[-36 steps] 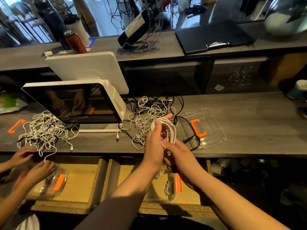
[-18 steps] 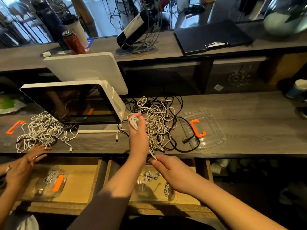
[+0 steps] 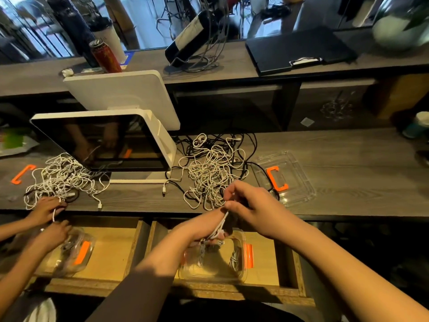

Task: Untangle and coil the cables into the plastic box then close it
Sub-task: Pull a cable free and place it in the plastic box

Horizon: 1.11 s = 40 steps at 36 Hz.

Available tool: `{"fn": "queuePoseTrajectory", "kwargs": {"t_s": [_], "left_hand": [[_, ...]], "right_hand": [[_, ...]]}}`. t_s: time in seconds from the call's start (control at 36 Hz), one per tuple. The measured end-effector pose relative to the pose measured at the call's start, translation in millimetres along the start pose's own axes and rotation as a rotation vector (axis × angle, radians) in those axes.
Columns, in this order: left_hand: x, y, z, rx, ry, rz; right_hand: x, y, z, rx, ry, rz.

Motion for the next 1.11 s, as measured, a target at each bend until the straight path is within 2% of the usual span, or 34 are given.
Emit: {"fn": "queuePoseTrajectory", "kwargs": {"t_s": [0.06,0.11,0.22,0.31,0.39,0.53,0.69,0.83,0.94,1.11], "left_hand": [[1.9,2.3,-4.9,0.133,0.199,0.031],[2.0,4.4,-7.1,0.252,0.293,0.025],[-4.9,13.6,-8.9,0.517,0.308,-0.093],[-7.6,21.8,-7.3,0.586,0.257,-0.151],[-13.7,25.3,-5.2,0.487,0.165,-0.173],[-23.4,25.5,1.9,0.221,0.115,-0.227],[-21.8,20.4,-2.7,0.066,0.370,-0.260],[-21.3,16.3,-3.4,-0.091,0.290,-0.321],[-32.8,22.5,-11.0,-0.120,0.332,-0.404],[-37.7,22.7,-15.7,-0.137,0.348,-0.453]], "right_hand": [[-4.3,-1.7,3.5,-0.033,-0.016,0.006],[-10.0,-1.7,8.4,-0.069,-0.035,0.005],[-23.2,1.8,24.3,-0.143,-0.048,-0.044],[-33.6,5.6,28.7,-0.110,-0.077,-0.119],[-42.6,10.1,20.6,-0.074,-0.129,-0.160],[-54.5,17.7,2.7,-0.133,-0.281,-0.208],[-51.9,18.2,-18.1,-0.221,-0.368,-0.292],[-46.0,13.7,-32.4,-0.184,-0.461,-0.332],[-33.6,6.7,-38.2,-0.097,-0.618,-0.267],[-21.1,5.7,-39.1,-0.061,-0.770,-0.209]]}}
Point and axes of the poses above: each hand's wrist, its own y-axis away from the middle knuckle, its own z-axis out of the back of the hand, x = y × z, the point moved 2 cm from there along -y, towards the middle knuckle, and after that the axes turned 7 degrees about x, right-handed, at the moved point
